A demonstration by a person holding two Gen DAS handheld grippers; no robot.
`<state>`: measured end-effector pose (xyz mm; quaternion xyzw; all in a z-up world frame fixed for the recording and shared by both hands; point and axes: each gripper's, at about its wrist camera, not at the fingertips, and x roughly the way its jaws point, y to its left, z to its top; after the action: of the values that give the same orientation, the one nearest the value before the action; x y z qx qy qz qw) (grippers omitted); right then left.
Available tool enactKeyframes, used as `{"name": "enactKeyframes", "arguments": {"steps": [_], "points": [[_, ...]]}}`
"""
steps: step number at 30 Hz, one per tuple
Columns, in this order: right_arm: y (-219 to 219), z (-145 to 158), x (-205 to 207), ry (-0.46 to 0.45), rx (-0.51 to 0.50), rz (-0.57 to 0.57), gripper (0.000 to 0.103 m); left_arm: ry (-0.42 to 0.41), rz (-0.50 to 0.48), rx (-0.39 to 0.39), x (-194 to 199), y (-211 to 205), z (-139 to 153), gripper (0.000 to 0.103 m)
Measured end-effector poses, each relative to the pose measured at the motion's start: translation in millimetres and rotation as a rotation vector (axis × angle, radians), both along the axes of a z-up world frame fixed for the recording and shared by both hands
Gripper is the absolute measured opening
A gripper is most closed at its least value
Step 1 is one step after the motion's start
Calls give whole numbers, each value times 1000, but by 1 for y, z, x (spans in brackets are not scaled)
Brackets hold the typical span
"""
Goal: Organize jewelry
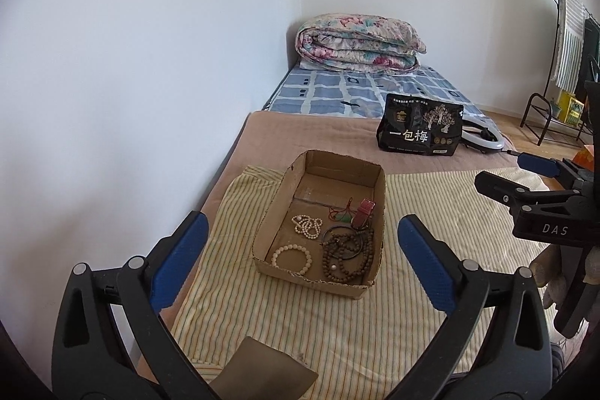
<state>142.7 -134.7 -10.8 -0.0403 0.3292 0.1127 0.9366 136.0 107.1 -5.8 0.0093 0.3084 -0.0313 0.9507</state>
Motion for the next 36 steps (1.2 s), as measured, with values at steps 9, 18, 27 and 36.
{"name": "enactKeyframes", "arguments": {"steps": [9, 18, 27, 36], "points": [[2, 3, -4, -10, -13, 5, 103, 1, -1, -1, -2, -1, 1, 103], [2, 3, -4, -10, -11, 6, 103, -1, -2, -12, -5, -1, 5, 103], [2, 3, -5, -6, -6, 7, 103, -5, -4, -8, -7, -2, 11, 103], [-3, 0, -6, 2, -2, 3, 103, -4, -7, -3, -7, -2, 11, 103]]}}
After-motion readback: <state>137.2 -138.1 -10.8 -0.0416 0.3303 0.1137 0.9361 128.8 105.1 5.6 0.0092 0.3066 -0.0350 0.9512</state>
